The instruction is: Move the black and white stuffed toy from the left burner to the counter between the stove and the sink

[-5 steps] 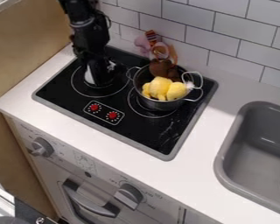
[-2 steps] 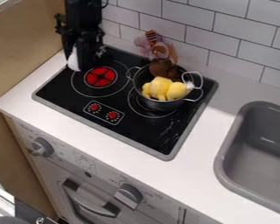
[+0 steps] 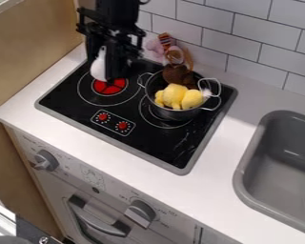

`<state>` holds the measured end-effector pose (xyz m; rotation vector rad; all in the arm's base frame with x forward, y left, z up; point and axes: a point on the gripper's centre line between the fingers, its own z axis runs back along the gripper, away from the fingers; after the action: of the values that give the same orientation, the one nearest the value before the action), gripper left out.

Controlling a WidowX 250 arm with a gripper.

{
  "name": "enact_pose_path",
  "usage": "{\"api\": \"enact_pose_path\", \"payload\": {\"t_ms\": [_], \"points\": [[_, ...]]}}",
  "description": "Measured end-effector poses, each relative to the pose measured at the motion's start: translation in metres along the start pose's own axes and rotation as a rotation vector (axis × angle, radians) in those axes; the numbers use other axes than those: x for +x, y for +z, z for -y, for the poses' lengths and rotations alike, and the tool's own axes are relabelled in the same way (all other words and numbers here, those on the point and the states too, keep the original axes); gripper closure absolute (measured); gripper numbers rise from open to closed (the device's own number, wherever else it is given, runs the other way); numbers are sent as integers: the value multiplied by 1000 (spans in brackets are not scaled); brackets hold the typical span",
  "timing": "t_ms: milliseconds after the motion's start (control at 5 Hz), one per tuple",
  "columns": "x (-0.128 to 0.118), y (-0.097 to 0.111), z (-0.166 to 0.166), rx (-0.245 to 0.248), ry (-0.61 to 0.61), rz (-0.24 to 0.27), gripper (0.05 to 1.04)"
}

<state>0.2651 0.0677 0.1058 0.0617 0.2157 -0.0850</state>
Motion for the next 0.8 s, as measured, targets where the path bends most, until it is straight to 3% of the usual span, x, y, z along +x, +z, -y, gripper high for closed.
{"api": "enact_pose_path", "payload": {"t_ms": [400,800], "points": [[-11,-10,53,-11,60,-11,731],[1,-15,113,-25,143,48,731]]}}
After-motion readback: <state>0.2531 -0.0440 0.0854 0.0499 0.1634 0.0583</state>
